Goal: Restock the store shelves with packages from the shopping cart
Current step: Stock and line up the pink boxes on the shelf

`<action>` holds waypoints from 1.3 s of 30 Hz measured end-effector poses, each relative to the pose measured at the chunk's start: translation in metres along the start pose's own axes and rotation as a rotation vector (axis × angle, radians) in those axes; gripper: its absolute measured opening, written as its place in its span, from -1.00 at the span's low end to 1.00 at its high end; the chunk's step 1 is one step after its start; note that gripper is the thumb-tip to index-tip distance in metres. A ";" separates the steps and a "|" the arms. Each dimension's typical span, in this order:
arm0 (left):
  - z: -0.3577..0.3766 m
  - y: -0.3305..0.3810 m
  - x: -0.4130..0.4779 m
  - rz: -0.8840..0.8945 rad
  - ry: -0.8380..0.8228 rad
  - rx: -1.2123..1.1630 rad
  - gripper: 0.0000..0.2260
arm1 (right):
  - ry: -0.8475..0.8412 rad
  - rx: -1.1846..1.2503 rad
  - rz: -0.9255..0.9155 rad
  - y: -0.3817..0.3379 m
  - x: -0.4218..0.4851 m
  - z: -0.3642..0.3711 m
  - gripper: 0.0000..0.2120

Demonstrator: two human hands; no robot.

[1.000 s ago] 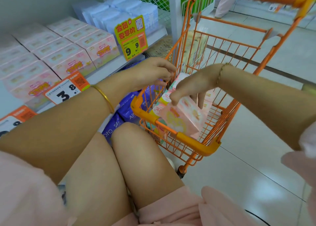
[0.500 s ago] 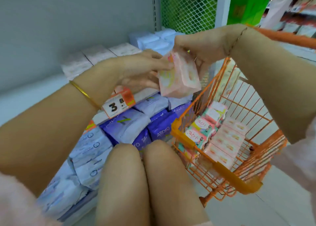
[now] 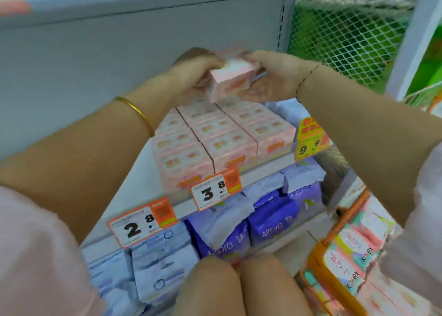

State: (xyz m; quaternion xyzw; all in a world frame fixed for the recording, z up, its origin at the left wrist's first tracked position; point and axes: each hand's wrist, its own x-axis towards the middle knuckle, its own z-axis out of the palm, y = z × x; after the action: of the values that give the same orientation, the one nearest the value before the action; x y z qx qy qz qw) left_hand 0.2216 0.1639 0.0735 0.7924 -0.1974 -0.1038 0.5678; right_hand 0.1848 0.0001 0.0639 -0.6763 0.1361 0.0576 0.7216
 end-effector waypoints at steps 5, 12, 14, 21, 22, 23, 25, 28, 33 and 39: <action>-0.014 -0.021 0.058 0.035 0.067 0.072 -0.78 | 0.015 0.114 -0.074 0.000 0.041 0.005 -0.80; -0.031 -0.042 0.123 0.169 0.126 0.479 -0.26 | 0.191 0.079 -0.152 -0.011 0.114 0.014 -0.78; -0.035 -0.048 0.136 0.157 0.127 0.548 -0.23 | 0.201 0.042 -0.168 -0.010 0.130 0.016 -0.81; -0.032 -0.068 0.149 0.083 0.125 0.690 -0.21 | 0.291 -0.417 -0.248 -0.003 0.167 0.019 -0.83; -0.031 -0.071 0.151 0.091 0.126 0.668 -0.25 | 0.323 -0.486 -0.257 -0.002 0.170 0.018 -0.90; -0.029 -0.074 0.153 0.093 0.136 0.649 -0.30 | 0.345 -0.543 -0.261 0.000 0.170 0.018 -0.88; -0.026 -0.080 0.157 0.121 0.148 0.646 -0.36 | 0.414 -0.669 -0.258 0.004 0.173 0.015 -0.73; -0.022 -0.087 0.159 0.129 0.134 0.739 -0.43 | 0.450 -0.857 -0.262 0.011 0.177 0.013 -0.70; -0.024 -0.104 0.160 -0.021 0.033 0.919 -0.53 | 0.403 -1.087 -0.180 0.019 0.185 0.019 -0.75; -0.019 -0.106 0.151 -0.047 -0.056 1.125 -0.68 | 0.368 -1.314 -0.142 0.022 0.181 0.019 -0.70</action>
State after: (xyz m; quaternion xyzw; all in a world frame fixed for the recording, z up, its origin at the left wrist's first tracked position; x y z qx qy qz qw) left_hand 0.3858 0.1440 -0.0107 0.9742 -0.2196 -0.0163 0.0500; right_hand 0.3545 0.0021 -0.0058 -0.9799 0.1485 -0.0352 0.1289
